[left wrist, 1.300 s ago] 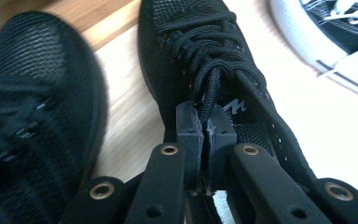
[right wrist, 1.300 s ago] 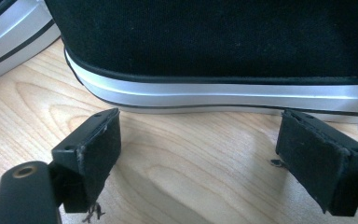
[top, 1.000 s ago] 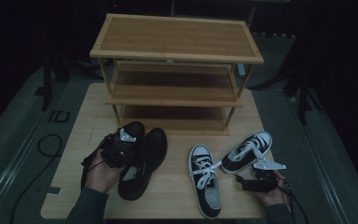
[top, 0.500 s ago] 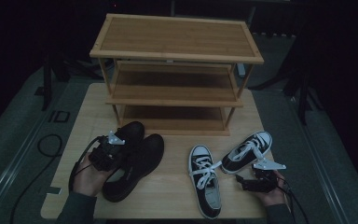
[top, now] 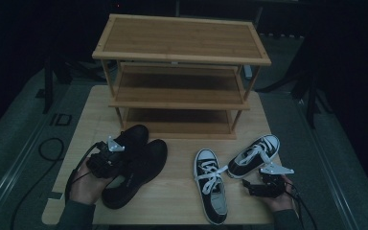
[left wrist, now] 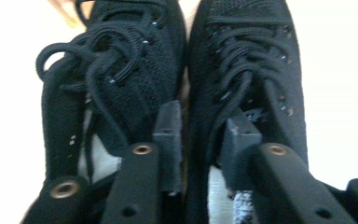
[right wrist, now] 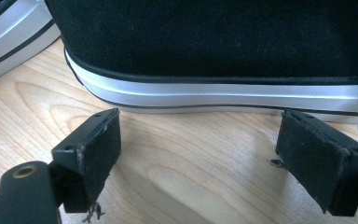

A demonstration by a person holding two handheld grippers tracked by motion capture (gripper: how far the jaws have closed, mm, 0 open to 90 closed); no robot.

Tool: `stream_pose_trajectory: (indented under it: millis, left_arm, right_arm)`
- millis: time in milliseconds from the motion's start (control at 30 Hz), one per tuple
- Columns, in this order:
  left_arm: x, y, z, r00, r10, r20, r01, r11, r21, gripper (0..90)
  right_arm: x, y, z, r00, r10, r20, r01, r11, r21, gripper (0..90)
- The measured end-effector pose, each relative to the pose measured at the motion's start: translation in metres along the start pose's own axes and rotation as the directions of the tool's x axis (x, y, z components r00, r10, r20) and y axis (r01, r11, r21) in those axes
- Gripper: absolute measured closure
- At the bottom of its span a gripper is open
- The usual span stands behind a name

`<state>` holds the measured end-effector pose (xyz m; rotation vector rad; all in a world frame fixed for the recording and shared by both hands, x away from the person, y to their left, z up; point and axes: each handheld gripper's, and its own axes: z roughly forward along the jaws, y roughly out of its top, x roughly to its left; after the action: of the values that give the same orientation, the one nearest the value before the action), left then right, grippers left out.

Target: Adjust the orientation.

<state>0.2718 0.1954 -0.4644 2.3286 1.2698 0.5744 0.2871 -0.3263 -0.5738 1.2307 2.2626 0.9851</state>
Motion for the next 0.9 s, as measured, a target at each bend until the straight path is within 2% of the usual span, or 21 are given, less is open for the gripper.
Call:
stream_pose_trajectory:
  millis: [67, 133, 200, 333, 433, 633, 700, 767, 833, 900]
  left_arm:
    - [-0.001, -0.002, -0.002, 0.9999, 0.003, -0.015, -0.003, 1.0000, -0.008, 60.0]
    - [-0.003, -0.003, -0.004, 0.9985, 0.011, -0.054, -0.012, 0.9997, -0.022, 53.0]
    - [-0.001, -0.003, -0.004, 0.9985, 0.003, -0.055, -0.004, 0.9997, -0.022, 48.8]
    - [0.000, -0.003, -0.004, 0.9959, -0.007, -0.090, 0.004, 0.9996, -0.028, 37.0]
    - [0.004, -0.004, -0.003, 0.9953, -0.025, -0.094, 0.023, 0.9995, -0.021, 29.1]
    - [0.019, -0.007, 0.006, 0.9953, -0.096, -0.009, 0.096, 0.9954, -0.002, 21.6]
    - [0.021, -0.008, 0.009, 0.9952, -0.097, 0.013, 0.097, 0.9953, 0.006, 20.5]
    - [0.023, -0.009, 0.010, 0.9964, -0.077, 0.034, 0.077, 0.9970, 0.008, 20.4]
    - [0.024, -0.010, 0.010, 0.9950, -0.077, 0.063, 0.078, 0.9970, -0.003, 26.4]
    - [0.026, -0.009, 0.011, 0.9944, -0.074, 0.075, 0.074, 0.9972, 0.004, 28.8]
  right_arm:
    - [0.000, 0.000, 0.000, 1.0000, 0.000, 0.000, 0.000, 1.000, 0.000, 13.9]
    - [0.000, 0.000, 0.000, 1.0000, 0.000, 0.000, 0.000, 1.000, 0.000, 13.9]
    - [0.000, 0.000, 0.000, 1.0000, 0.000, 0.000, 0.000, 1.000, 0.000, 13.9]
    - [0.000, 0.000, 0.000, 1.0000, 0.000, 0.000, 0.000, 1.000, 0.000, 13.9]
    - [0.000, 0.000, 0.000, 1.0000, 0.000, 0.000, 0.000, 1.000, 0.000, 13.9]
    - [0.000, 0.000, 0.000, 1.0000, 0.000, -0.001, 0.000, 1.000, 0.000, 13.9]
    - [0.000, 0.000, 0.000, 1.0000, 0.000, -0.001, 0.000, 1.000, 0.000, 13.9]
    - [0.000, 0.000, 0.000, 1.0000, 0.000, -0.001, 0.000, 1.000, 0.000, 13.9]
    - [0.000, 0.000, 0.000, 1.0000, 0.000, -0.001, 0.000, 1.000, 0.000, 13.9]
    - [0.000, 0.000, 0.000, 1.0000, 0.000, -0.001, 0.000, 1.000, 0.001, 13.9]
